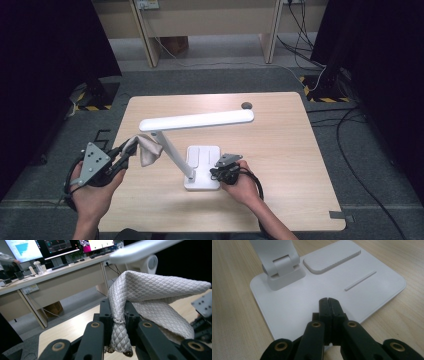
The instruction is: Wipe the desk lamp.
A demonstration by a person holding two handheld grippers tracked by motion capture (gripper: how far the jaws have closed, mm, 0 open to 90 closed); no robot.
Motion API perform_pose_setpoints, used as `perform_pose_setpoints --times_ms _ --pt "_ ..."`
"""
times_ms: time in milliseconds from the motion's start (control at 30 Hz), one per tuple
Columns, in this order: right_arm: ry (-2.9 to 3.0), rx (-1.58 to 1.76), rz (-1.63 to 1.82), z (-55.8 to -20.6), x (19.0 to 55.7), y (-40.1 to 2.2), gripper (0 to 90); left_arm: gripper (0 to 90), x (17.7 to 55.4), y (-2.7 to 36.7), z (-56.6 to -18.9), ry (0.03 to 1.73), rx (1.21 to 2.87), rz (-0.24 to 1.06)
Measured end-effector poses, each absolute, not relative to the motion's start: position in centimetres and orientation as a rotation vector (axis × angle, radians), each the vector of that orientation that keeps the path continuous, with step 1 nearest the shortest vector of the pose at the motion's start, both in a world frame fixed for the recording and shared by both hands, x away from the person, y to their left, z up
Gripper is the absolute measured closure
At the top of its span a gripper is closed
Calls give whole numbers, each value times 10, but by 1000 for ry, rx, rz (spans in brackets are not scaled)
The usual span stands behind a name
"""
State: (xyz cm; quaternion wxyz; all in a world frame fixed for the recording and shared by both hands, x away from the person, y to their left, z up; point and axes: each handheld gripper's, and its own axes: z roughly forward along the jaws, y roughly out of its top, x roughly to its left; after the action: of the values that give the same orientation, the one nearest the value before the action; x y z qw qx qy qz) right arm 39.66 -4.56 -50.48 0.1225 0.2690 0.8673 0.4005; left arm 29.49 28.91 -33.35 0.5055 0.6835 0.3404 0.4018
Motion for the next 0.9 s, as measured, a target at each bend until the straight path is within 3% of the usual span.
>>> perform_pose_setpoints --times_ms 900 --pt "2521 783 1182 -506 396 -45 900 809 309 281 -309 829 1491 1087"
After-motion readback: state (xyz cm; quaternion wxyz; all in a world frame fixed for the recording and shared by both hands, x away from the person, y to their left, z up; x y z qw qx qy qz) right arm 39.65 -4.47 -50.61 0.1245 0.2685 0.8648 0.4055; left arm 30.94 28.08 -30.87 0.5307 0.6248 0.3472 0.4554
